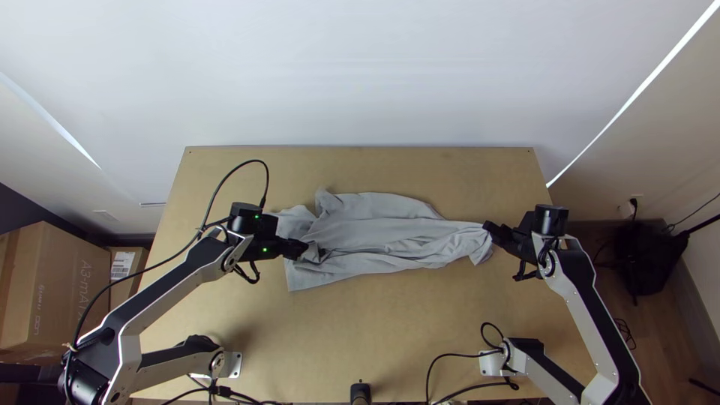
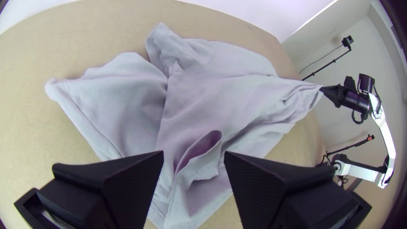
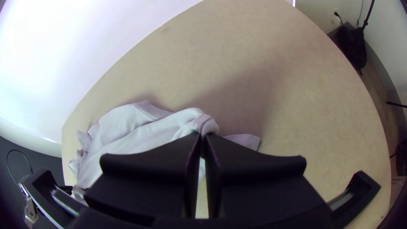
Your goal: Fold the t-shirt
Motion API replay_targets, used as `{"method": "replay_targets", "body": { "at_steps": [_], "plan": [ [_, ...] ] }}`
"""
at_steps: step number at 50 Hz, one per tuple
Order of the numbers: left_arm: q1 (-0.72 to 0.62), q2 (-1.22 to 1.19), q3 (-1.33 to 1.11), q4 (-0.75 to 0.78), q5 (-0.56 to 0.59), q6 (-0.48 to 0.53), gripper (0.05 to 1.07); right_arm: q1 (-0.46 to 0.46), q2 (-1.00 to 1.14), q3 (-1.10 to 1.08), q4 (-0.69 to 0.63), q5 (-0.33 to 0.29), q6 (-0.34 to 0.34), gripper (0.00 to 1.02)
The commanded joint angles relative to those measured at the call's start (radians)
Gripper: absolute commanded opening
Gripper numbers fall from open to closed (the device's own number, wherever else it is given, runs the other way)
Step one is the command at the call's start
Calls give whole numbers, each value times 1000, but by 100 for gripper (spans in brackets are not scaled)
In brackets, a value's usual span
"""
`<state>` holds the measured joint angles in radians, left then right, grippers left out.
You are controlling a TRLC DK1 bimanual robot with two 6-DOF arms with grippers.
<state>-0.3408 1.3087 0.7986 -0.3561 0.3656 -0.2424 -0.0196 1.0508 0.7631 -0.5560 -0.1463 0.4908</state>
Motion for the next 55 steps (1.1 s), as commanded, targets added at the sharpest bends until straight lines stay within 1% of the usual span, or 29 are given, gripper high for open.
{"method": "replay_targets", "body": {
  "at_steps": [1, 10, 11, 12, 15, 16, 17, 18, 31, 36, 47, 55],
  "plan": [
    [-18, 20, -9, 6, -2, -1, 75, 7, -14, -24, 13, 2, 22, 2],
    [-52, 20, -18, 8, -10, 2, 75, 4, -14, -31, 15, 2, 20, 2],
    [-53, 20, -19, 9, -13, 3, 72, 4, -14, -31, 15, 2, 22, 2],
    [-53, 20, -19, 9, -14, 3, 65, 4, -14, -33, 15, 2, 20, 2],
    [-56, 18, -22, 19, -17, 5, 30, 4, -14, -36, 15, 2, 22, 2],
    [-56, 18, -24, 28, -22, 3, 20, 4, -14, -36, 15, 2, 22, 2],
    [-58, 18, -25, 36, -28, 3, 13, 4, -14, -36, 15, 2, 22, 2],
    [-58, 18, -27, 37, -34, 5, 8, 3, -14, -36, 15, 2, 22, 2],
    [-63, 18, -41, 32, -67, 18, 8, -3, -21, -21, 15, 2, 22, 2],
    [-49, -8, -27, 14, -76, 18, 8, -8, -28, -4, 13, 2, 37, 2],
    [36, -106, 34, -23, -99, 18, 8, -14, -29, 51, -21, 4, 40, 2],
    [92, -198, 51, -18, -152, 28, 8, 1, -69, 125, -16, 2, 15, 2]
  ]
}}
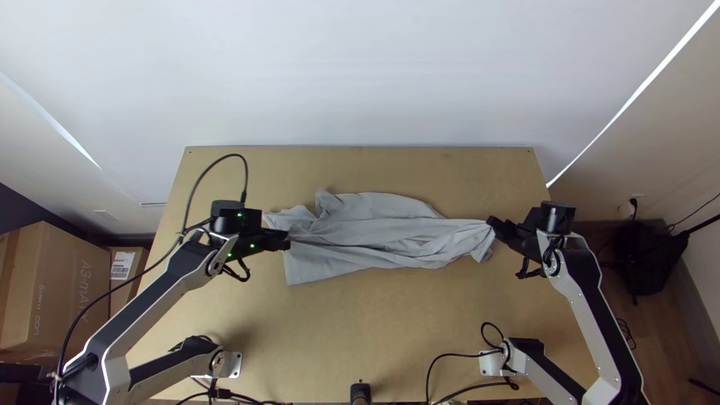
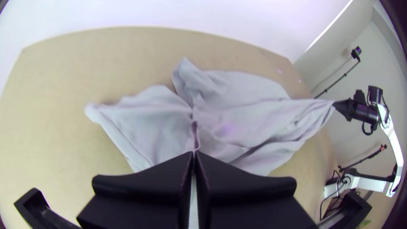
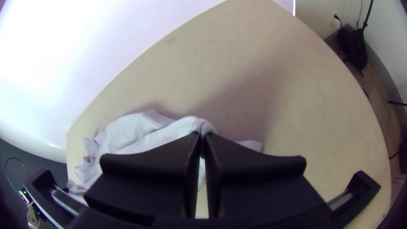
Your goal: Fold the t-shirt
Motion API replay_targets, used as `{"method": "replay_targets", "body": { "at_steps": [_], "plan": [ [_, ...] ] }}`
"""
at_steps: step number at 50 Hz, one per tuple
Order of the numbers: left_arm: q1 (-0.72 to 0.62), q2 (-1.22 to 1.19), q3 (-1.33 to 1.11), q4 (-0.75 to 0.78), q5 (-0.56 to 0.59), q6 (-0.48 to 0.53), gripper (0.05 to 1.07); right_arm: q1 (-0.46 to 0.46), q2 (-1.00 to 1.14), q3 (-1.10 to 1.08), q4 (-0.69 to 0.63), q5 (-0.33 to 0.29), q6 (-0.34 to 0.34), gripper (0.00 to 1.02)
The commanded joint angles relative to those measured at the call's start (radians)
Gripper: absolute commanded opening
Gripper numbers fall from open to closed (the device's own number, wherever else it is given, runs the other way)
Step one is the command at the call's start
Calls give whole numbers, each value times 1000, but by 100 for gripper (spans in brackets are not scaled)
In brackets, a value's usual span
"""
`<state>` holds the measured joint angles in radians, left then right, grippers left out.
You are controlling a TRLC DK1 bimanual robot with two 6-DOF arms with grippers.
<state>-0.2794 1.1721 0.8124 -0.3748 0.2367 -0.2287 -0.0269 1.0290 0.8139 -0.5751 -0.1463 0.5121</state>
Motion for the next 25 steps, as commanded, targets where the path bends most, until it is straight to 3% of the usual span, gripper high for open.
{"method": "replay_targets", "body": {
  "at_steps": [1, 14, 25],
  "plan": [
    [40, -71, 42, 1, -34, 14, 8, 15, -53, 87, 8, 4, -12, 2],
    [190, -173, 199, -69, -157, 63, 8, 59, -109, 242, 155, 4, -81, 2],
    [290, -215, 444, -130, -211, 85, 8, 97, -43, 393, 239, 5, -99, 2]
  ]
}}
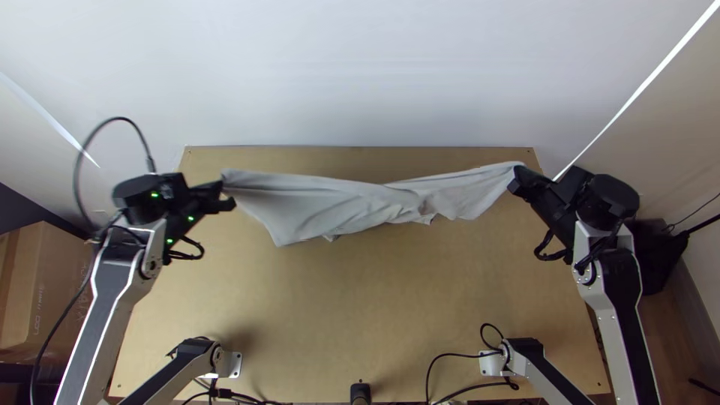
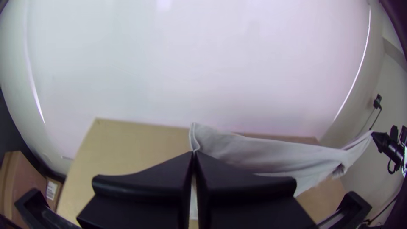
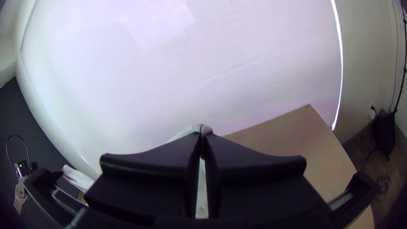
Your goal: Fold the t-shirt
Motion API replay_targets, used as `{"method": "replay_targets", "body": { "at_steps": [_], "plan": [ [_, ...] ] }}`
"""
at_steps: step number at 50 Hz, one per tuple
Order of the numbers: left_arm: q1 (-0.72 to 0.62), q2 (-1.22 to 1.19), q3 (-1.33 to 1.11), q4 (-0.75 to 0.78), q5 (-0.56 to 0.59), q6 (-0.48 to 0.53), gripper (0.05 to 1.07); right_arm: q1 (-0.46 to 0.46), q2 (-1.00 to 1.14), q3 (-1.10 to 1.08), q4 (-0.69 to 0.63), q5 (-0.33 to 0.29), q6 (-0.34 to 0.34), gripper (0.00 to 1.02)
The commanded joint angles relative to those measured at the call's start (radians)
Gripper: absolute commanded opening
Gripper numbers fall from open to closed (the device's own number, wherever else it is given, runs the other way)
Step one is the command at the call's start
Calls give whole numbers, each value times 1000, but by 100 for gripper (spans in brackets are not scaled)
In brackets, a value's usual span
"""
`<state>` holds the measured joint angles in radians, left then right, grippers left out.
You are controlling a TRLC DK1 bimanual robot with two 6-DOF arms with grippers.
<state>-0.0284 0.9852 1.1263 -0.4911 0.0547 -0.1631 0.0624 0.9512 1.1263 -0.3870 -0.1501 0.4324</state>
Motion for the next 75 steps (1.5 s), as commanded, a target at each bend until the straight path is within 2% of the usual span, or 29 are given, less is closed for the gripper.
{"method": "replay_targets", "body": {
  "at_steps": [1, 9, 19, 30, 46, 53, 61, 64, 71, 75],
  "plan": [
    [41, -25, 164, -26, -29, 17, 8, 10, 43, 92, 62, 9, -21, 2],
    [48, -6, 357, -64, -69, 22, 8, 37, 78, 173, 158, 37, -80, 2],
    [48, -11, 495, -52, -130, 65, 8, 36, 87, 346, 211, 37, -84, 2],
    [68, -62, 659, -64, -159, 86, 8, 39, 8, 552, 198, 35, -75, 2],
    [76, -270, 741, -87, -165, 93, 8, 45, -258, 567, 189, 32, -32, 2],
    [97, -327, 773, -107, -161, 86, 8, 45, -310, 609, 114, 9, -18, 2],
    [97, -358, 730, -165, -158, 68, 8, 45, -312, 598, 69, -23, -12, 2],
    [82, -373, 676, -199, -154, 57, 8, 45, -312, 563, 68, -37, 12, 2],
    [54, -467, 415, -251, -119, 48, 8, 48, -327, 394, 39, -74, 54, 2],
    [24, -543, 234, -257, -110, 48, 8, 76, -358, 242, 27, -82, 118, 2]
  ]
}}
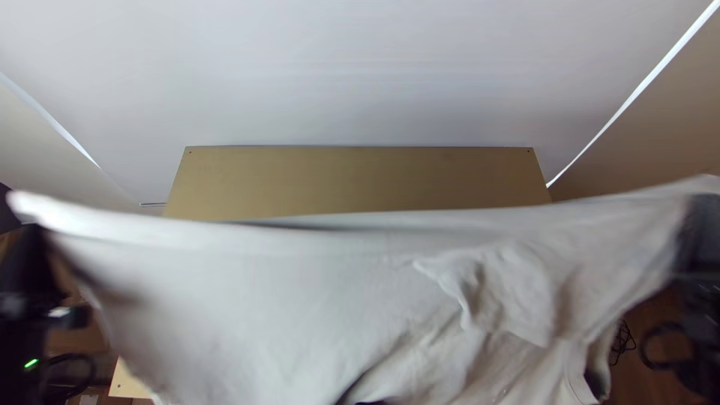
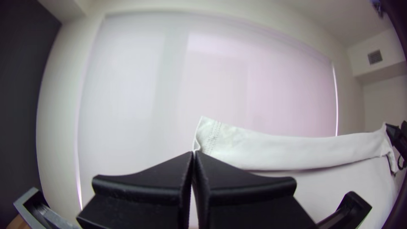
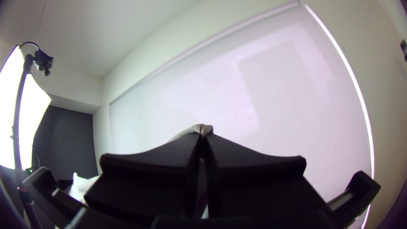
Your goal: Fold the t-shirt
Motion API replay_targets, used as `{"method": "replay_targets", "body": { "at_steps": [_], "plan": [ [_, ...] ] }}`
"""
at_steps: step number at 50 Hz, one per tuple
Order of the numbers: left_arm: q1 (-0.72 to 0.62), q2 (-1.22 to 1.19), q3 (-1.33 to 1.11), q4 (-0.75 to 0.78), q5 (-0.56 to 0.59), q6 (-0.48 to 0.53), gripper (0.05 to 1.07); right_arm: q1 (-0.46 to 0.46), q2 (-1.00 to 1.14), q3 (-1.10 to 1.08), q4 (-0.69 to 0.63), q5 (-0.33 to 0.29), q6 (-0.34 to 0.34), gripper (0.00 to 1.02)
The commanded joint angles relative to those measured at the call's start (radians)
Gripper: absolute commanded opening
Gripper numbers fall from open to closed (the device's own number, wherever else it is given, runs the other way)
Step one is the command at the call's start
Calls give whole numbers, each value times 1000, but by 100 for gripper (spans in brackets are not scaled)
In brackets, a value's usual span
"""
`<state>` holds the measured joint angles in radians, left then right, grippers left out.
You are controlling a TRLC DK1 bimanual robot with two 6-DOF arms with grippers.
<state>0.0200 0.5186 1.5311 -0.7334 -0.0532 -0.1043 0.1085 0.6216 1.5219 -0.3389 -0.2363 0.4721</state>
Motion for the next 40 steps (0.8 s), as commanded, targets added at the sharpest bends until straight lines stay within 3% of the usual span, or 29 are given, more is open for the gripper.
{"method": "replay_targets", "body": {
  "at_steps": [1, 10, 17, 28, 40],
  "plan": [
    [-34, -91, -210, -27, 6, -11, 8, 49, -39, -201, -23, 6, 79, 2],
    [-91, -195, -549, -55, 52, -32, 8, 163, -122, -582, -20, 6, 79, 2],
    [-104, -177, -715, -14, 82, -37, 8, 177, -105, -773, -5, -14, 79, 2],
    [-114, -29, -884, 190, 84, -34, 8, 165, 105, -907, 189, -29, 74, 2],
    [-95, 285, -925, 456, 110, -25, 8, 106, 474, -882, 380, -29, 69, 2]
  ]
}}
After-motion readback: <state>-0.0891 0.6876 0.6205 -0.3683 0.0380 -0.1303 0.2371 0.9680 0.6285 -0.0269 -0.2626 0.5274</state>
